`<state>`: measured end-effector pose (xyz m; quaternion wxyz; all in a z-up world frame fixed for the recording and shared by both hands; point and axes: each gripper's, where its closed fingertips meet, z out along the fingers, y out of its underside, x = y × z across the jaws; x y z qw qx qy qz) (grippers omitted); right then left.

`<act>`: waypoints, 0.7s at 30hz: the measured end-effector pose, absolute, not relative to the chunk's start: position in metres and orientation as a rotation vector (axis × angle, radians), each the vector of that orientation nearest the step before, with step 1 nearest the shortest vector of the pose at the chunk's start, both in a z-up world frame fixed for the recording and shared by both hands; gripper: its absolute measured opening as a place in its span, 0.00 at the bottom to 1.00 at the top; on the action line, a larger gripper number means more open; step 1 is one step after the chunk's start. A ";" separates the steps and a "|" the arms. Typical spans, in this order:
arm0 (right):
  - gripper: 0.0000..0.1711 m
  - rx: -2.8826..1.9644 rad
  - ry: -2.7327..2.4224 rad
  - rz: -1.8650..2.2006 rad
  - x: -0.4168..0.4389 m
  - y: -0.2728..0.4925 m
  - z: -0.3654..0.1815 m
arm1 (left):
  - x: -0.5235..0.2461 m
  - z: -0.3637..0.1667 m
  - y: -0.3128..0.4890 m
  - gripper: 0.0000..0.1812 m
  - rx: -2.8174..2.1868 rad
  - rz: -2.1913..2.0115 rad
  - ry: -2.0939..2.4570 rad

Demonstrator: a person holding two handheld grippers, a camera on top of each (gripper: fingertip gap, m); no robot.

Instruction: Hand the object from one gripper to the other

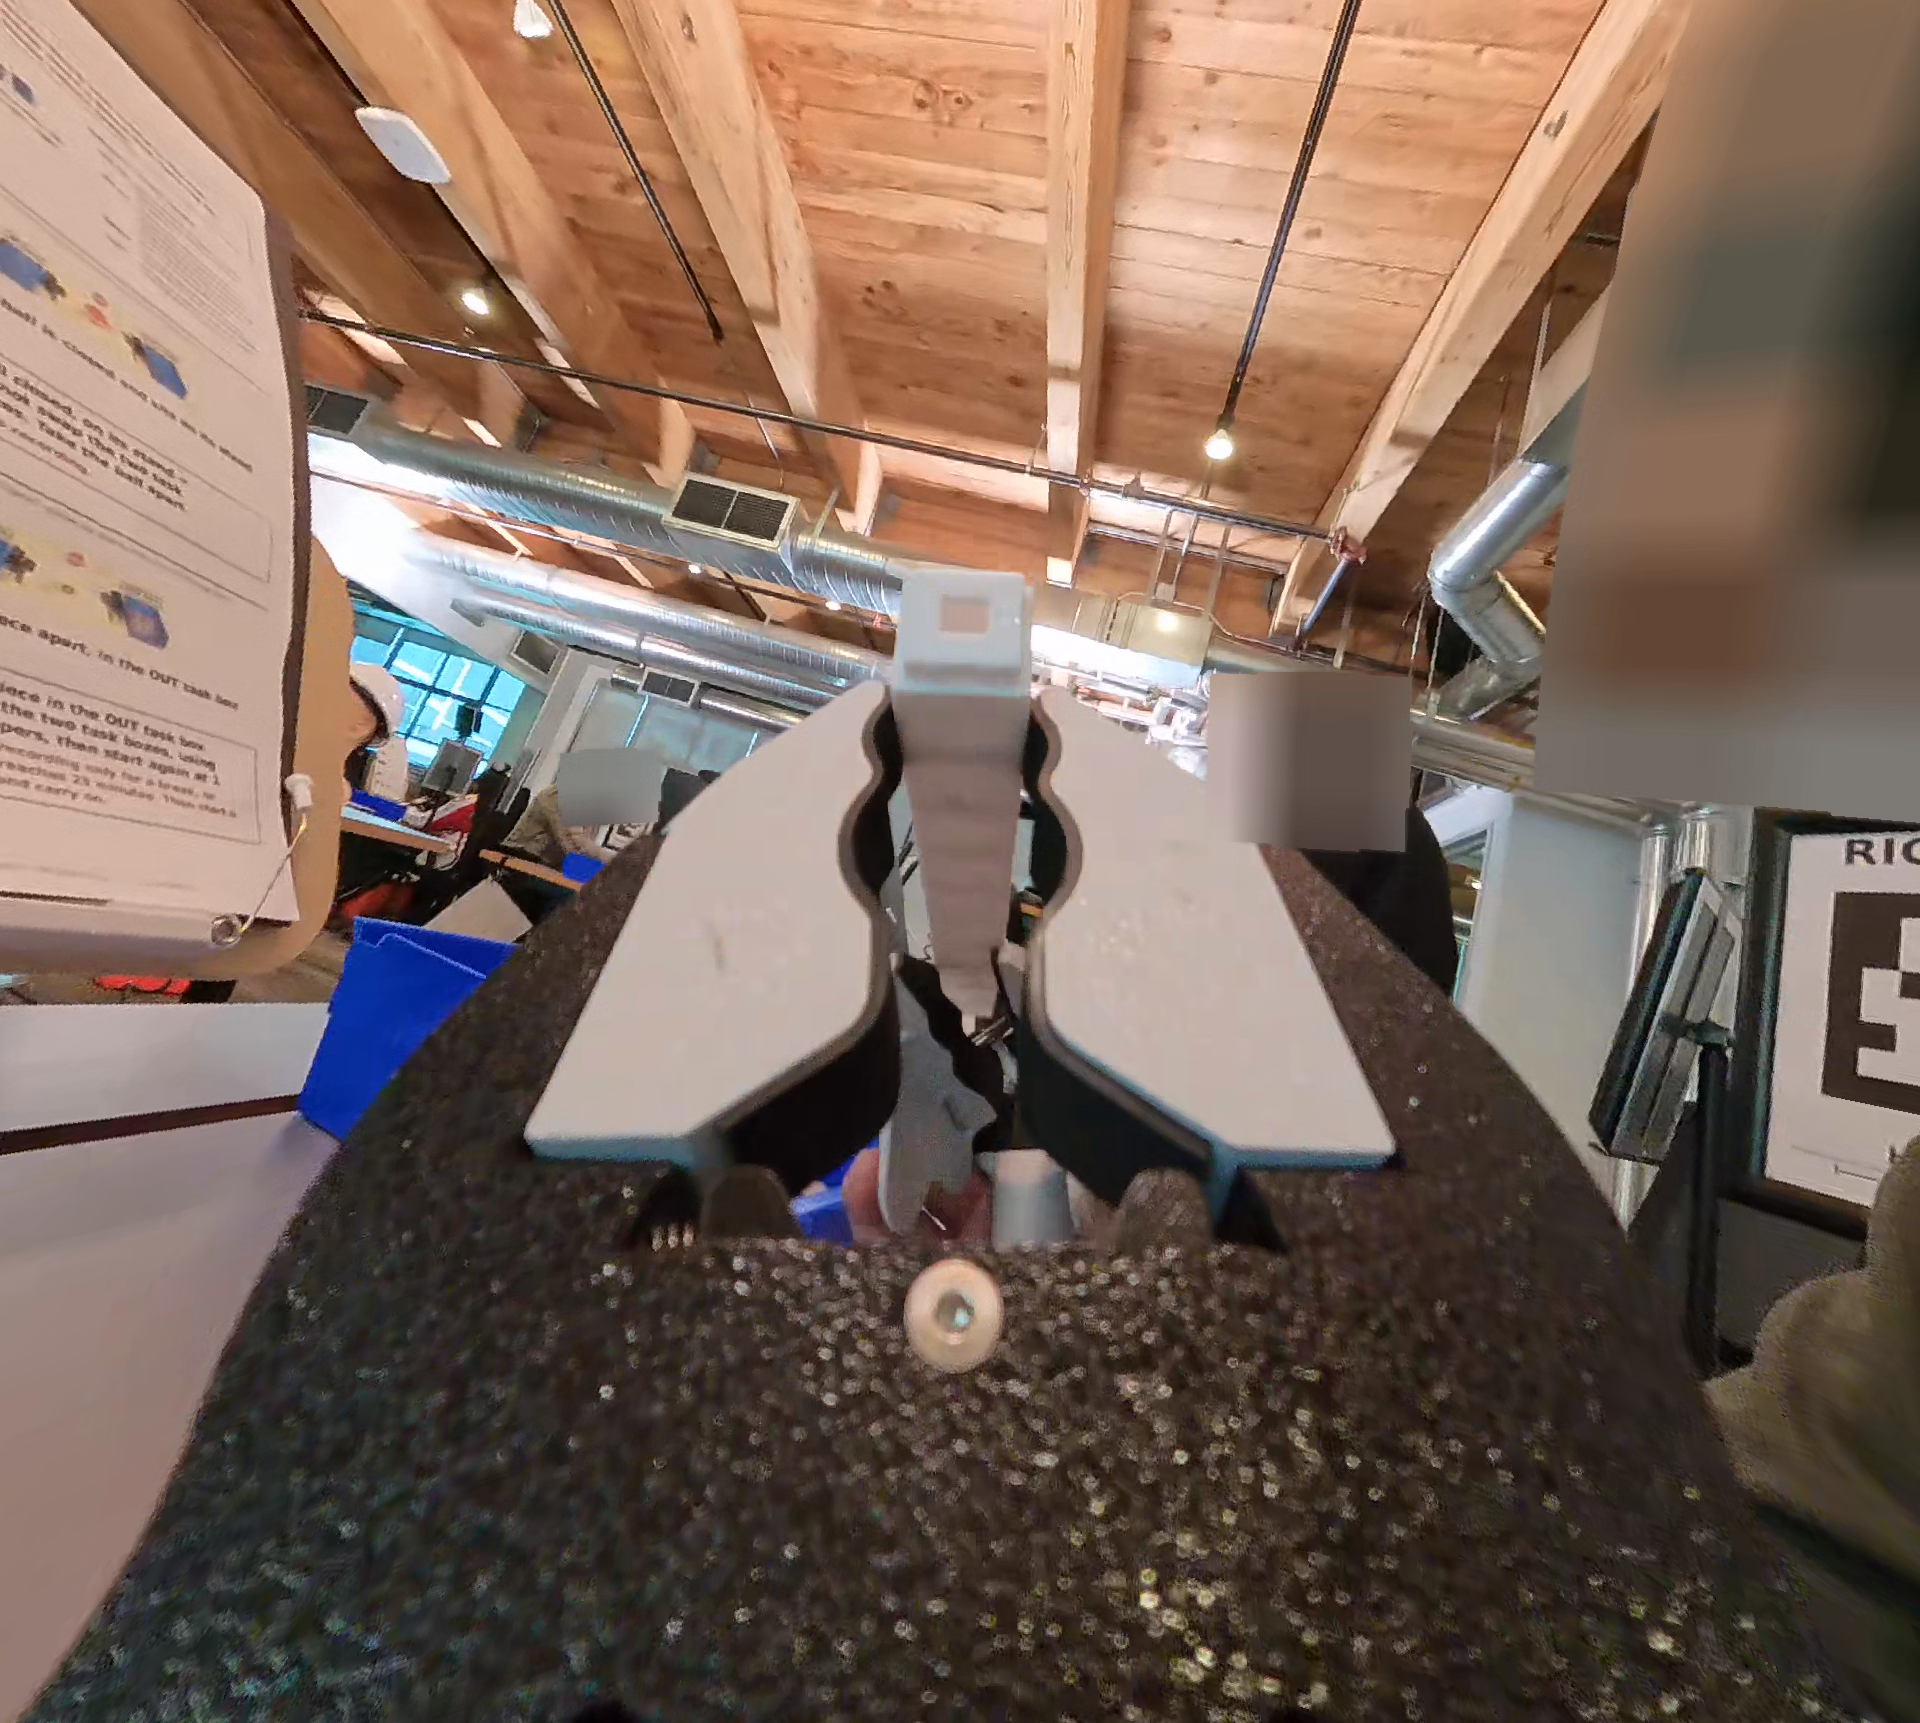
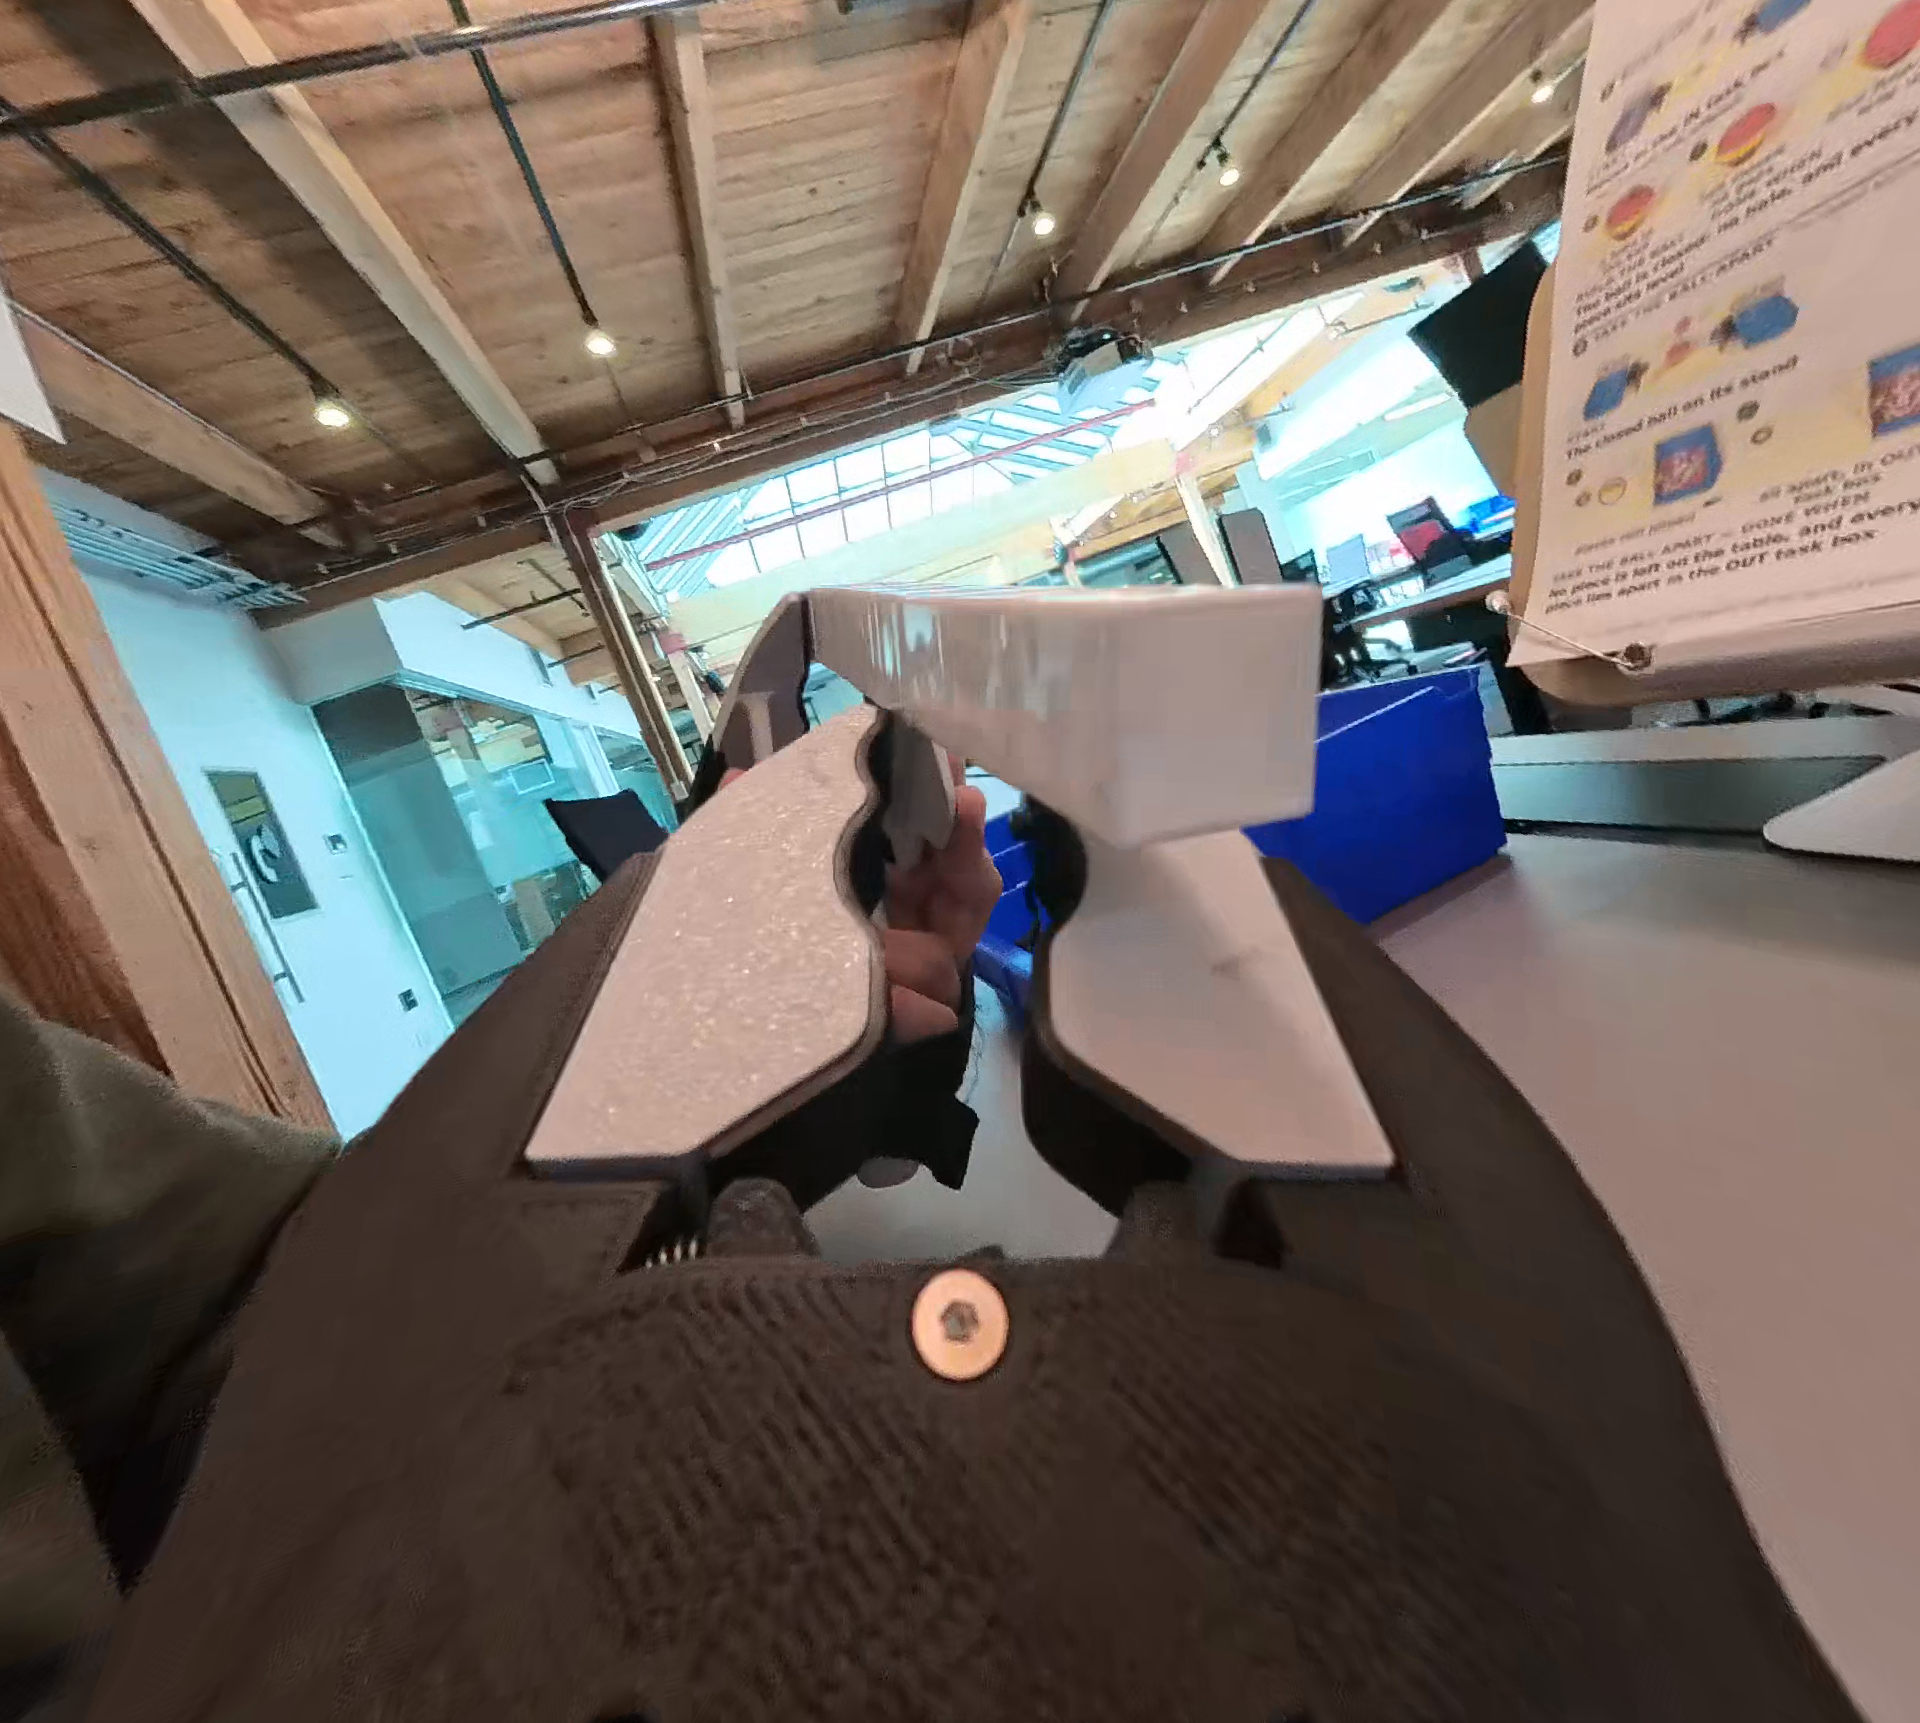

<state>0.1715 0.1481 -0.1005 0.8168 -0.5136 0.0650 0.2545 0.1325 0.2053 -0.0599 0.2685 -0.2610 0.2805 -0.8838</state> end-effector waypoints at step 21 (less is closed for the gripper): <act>0.18 -1.008 0.121 0.507 0.181 0.133 -0.086 | 0.141 -0.080 0.186 0.12 -0.761 -2.446 0.978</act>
